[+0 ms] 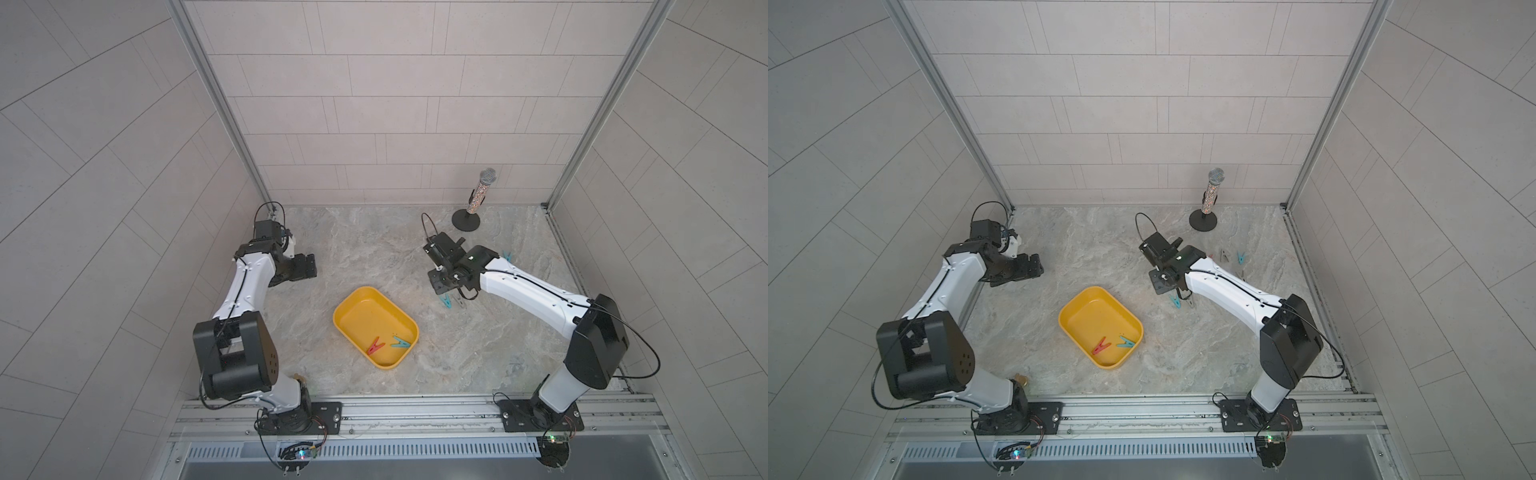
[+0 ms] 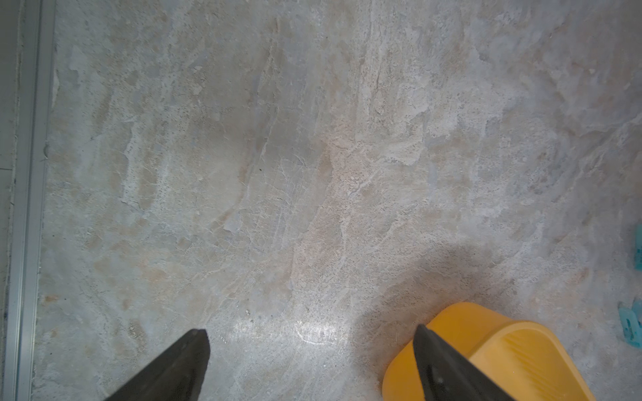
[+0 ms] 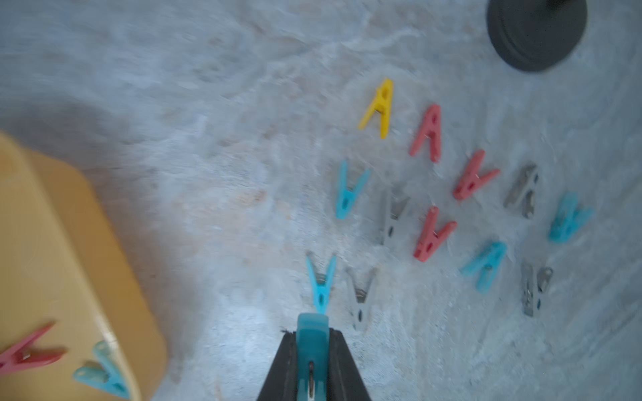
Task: Take the clothespins out of the storage box
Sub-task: Place the clothespin at the center of the board.
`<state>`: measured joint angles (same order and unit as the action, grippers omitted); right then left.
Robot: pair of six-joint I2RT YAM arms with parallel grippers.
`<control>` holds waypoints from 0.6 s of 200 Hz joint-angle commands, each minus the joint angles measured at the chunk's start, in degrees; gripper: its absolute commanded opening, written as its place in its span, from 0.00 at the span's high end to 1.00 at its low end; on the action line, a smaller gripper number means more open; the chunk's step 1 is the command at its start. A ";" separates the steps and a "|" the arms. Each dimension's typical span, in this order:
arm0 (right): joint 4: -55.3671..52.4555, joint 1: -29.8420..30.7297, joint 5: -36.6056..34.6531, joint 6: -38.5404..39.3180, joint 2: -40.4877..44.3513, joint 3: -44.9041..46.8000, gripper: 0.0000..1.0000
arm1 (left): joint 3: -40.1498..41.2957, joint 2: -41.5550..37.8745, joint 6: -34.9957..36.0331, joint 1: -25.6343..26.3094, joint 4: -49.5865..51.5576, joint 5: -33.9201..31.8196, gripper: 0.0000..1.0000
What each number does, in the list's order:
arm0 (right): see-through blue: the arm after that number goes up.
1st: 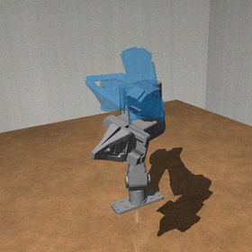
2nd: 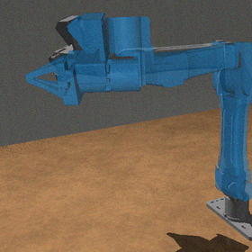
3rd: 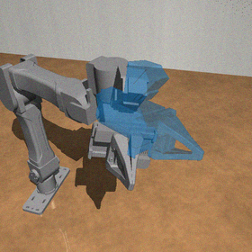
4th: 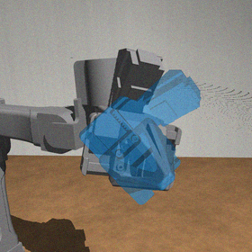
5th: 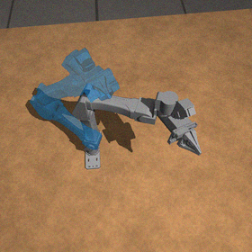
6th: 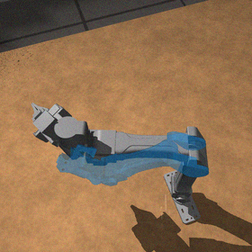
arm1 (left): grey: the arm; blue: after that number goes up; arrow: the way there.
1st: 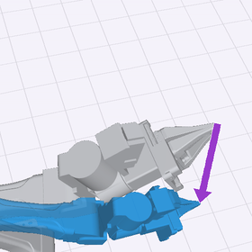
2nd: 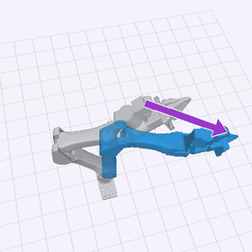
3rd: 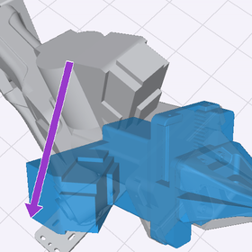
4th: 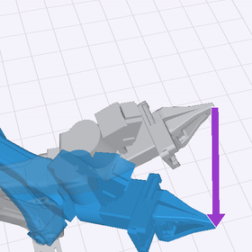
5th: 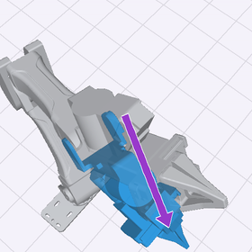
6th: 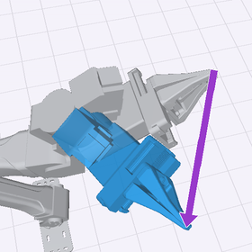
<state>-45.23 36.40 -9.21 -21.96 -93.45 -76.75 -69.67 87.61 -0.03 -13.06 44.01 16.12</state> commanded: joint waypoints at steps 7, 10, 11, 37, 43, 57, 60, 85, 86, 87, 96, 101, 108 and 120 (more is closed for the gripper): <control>-1.28 -5.44 -6.57 -4.76 2.24 6.61 0.96 | 0.78 -0.37 0.56 -0.10 0.55 0.38 0.00; -1.26 -5.94 -7.00 -4.76 2.16 7.18 0.96 | 0.77 -0.39 0.49 -0.12 0.54 0.47 0.00; -1.22 -6.10 -7.15 -4.76 2.10 7.34 0.96 | 0.72 -0.41 0.53 -0.12 0.55 0.48 0.00; -1.00 -8.58 -10.28 -4.63 -0.81 9.50 0.96 | 0.75 -0.36 0.56 -0.13 0.54 0.56 0.00; -0.98 -8.70 -10.93 -4.62 -1.80 9.59 0.96 | 0.72 -0.39 0.56 -0.13 0.54 0.51 0.00; -0.58 -8.73 -12.08 -4.59 -4.38 9.50 0.96 | 0.83 -0.43 0.56 -0.12 0.55 0.53 0.00; -0.55 -8.75 -12.28 -4.66 -4.99 9.39 0.97 | 0.78 -0.43 0.53 -0.15 0.55 0.55 0.00; 0.72 -8.80 -11.97 -4.67 -8.42 8.49 0.97 | 0.83 -0.69 0.55 -0.09 0.53 0.45 0.00; 0.70 -8.80 -11.97 -4.67 -8.55 8.47 0.97 | 0.84 -0.69 0.55 -0.10 0.54 0.43 0.00; 0.77 -8.76 -11.97 -4.72 -8.61 8.38 0.96 | 0.80 -0.69 0.51 -0.11 0.55 0.46 0.00; 1.41 -8.80 -11.97 -4.76 -9.39 8.15 0.96 | 0.86 -0.69 0.56 -0.13 0.54 0.47 0.00; 1.48 -8.79 -12.10 -4.76 -9.82 7.88 0.95 | 0.79 -0.66 0.54 -0.14 0.54 0.46 0.00; 1.55 -8.76 -12.56 -4.84 -10.60 7.47 0.95 | 0.79 -0.61 0.54 -0.12 0.54 0.50 0.00; 1.53 -8.79 -12.65 -4.81 -12.02 6.69 0.95 | 0.73 -0.48 0.49 -0.13 0.48 0.45 0.00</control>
<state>-43.92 27.59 -19.62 -25.80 -103.83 -67.90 -69.67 87.64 -0.03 -13.06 43.99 16.51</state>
